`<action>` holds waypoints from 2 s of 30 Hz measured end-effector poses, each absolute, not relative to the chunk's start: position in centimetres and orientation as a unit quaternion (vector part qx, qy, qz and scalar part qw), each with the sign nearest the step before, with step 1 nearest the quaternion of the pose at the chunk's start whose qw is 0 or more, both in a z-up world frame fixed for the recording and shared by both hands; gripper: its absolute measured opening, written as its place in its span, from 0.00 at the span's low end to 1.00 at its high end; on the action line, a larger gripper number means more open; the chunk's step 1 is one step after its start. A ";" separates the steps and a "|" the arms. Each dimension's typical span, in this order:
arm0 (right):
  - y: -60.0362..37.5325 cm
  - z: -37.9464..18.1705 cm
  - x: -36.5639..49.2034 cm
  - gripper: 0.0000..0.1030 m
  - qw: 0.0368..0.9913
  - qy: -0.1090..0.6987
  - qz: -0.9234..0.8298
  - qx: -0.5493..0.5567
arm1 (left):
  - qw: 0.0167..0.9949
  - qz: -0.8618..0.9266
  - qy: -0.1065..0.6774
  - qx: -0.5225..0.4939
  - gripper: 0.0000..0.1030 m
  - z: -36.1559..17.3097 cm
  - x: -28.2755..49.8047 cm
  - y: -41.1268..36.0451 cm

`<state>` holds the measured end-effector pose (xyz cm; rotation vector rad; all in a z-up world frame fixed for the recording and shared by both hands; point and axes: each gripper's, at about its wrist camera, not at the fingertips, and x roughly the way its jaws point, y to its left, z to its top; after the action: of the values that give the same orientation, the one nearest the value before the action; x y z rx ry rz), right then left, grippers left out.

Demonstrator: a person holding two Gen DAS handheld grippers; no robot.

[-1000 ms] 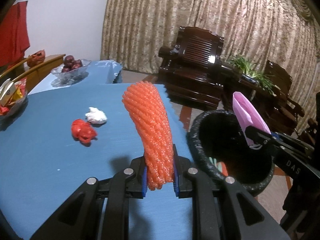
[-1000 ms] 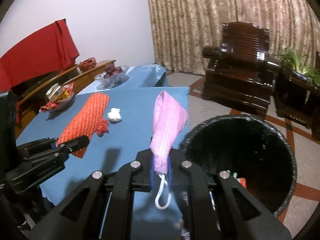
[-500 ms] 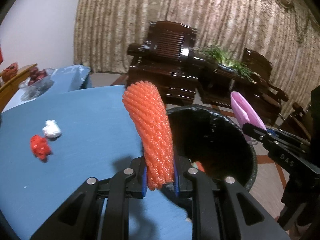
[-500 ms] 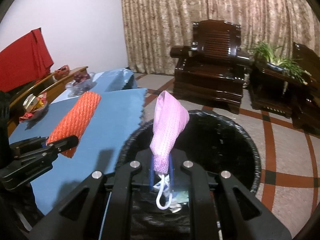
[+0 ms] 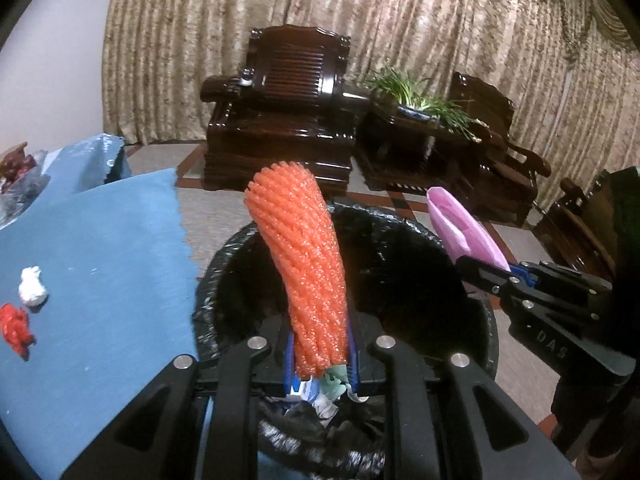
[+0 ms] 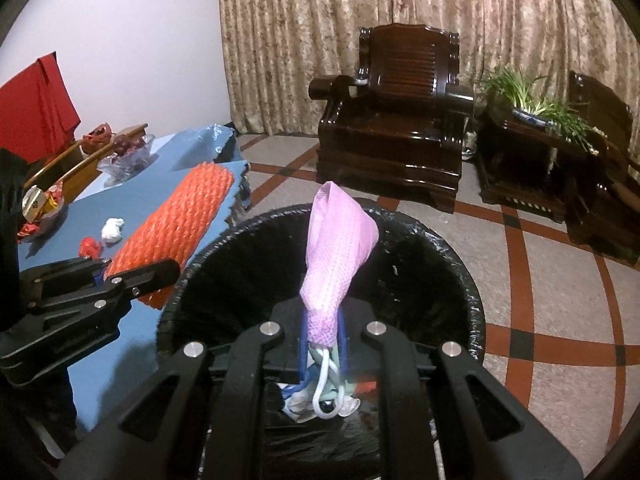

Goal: Collect trash
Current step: 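Open both tools over the bin to drop mask and foam net, then move both tools back over the red bag and white tissue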

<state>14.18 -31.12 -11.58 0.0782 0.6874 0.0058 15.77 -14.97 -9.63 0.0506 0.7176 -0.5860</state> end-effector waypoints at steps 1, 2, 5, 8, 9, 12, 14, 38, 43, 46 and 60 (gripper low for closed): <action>-31.3 -11.8 14.4 0.12 0.940 0.339 0.003 0.038 | 0.893 -0.284 0.348 0.026 0.19 -9.9 16.0 -15.3; -31.6 -12.2 14.7 0.13 0.939 0.341 0.001 0.037 | 0.892 -0.285 0.350 0.026 0.19 -10.0 16.3 -15.5; -31.9 -13.0 15.1 0.17 0.937 0.346 -0.006 0.036 | 0.890 -0.287 0.354 0.023 0.24 -10.4 16.8 -15.9; -32.2 -13.9 15.2 0.52 0.933 0.357 -0.019 0.036 | 0.890 -0.287 0.354 0.014 0.54 -10.4 17.0 -16.0; -32.4 -14.1 15.1 0.62 0.933 0.357 -0.023 0.037 | 0.890 -0.287 0.353 0.012 0.60 -10.4 16.9 -15.7; -32.7 -14.3 14.8 0.79 0.934 0.355 -0.032 0.038 | 0.891 -0.285 0.353 0.008 0.67 -10.5 16.9 -15.2; -32.7 -14.1 14.4 0.87 0.935 0.352 -0.037 0.041 | 0.892 -0.280 0.354 0.004 0.69 -10.4 16.9 -14.6; -17.4 -8.5 16.5 0.95 0.948 0.303 0.099 0.016 | 0.947 -0.078 0.312 -0.023 0.85 -7.8 12.9 6.5; -13.5 -8.4 18.4 0.95 0.946 0.298 0.130 0.005 | 0.949 -0.041 0.312 -0.031 0.85 -7.9 13.4 10.5; -11.3 -8.7 19.6 0.95 0.944 0.297 0.143 0.000 | 0.949 -0.023 0.312 -0.033 0.85 -8.3 14.0 12.6; -3.9 -13.4 27.5 0.95 0.930 0.331 0.162 -0.006 | 0.939 0.019 0.338 -0.050 0.85 -12.8 19.8 17.6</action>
<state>27.48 -3.87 -13.36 -0.0119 0.6774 0.3315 19.79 17.58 -12.78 -0.1015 0.6909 0.0384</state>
